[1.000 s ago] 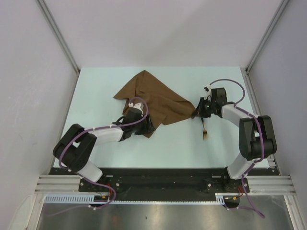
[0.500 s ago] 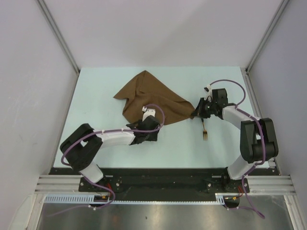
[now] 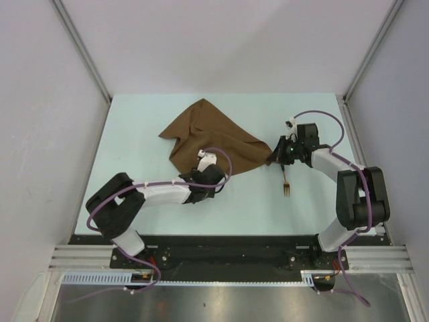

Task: Fold the napkin, place the utensils inside, and roll it up
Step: Flatten the napkin out

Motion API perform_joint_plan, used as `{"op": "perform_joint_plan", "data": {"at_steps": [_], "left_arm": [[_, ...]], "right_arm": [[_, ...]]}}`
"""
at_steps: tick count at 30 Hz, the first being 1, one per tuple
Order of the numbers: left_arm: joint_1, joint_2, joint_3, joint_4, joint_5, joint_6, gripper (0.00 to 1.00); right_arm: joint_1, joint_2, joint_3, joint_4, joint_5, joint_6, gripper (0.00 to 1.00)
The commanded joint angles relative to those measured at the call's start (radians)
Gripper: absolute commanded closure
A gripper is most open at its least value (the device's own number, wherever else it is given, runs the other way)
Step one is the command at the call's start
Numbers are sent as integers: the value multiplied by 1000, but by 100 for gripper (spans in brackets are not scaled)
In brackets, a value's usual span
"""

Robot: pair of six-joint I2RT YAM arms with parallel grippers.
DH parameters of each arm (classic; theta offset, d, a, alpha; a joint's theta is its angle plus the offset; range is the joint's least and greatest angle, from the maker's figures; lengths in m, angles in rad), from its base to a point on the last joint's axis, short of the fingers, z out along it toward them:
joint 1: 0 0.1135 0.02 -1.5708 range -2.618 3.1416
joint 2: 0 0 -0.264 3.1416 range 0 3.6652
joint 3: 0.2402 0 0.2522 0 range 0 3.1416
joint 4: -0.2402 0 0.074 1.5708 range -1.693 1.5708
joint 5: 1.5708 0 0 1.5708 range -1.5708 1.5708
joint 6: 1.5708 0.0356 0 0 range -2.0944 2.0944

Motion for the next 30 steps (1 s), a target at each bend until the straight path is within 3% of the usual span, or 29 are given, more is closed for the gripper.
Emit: {"op": "perform_joint_plan", "data": {"at_steps": [1,6,10,15,21,26,30], "left_arm": [[-16,21,-18,-47,9,18,48],[-17,32,-26,-99,12,-23,54],[-17,29,-79,-93,29,-62,67],[-17,38,-101,-96,17,-80,100],[-17,-95,-110,-117,-112,-82,100],[-19,-378,-18,-183,-331,-30,100],[-17,-612,34,-119,-526,149,100]], "right_arm": [[-6,-37,-3,14,-7,3,100],[-4,-43,0,4,0,0,100],[-4,-51,0,2,3,3,100],[-6,-65,15,-9,0,3,100],[23,-121,57,-35,32,-9,100],[109,-241,135,-99,144,-22,100],[195,-406,204,-156,282,-29,100]]}}
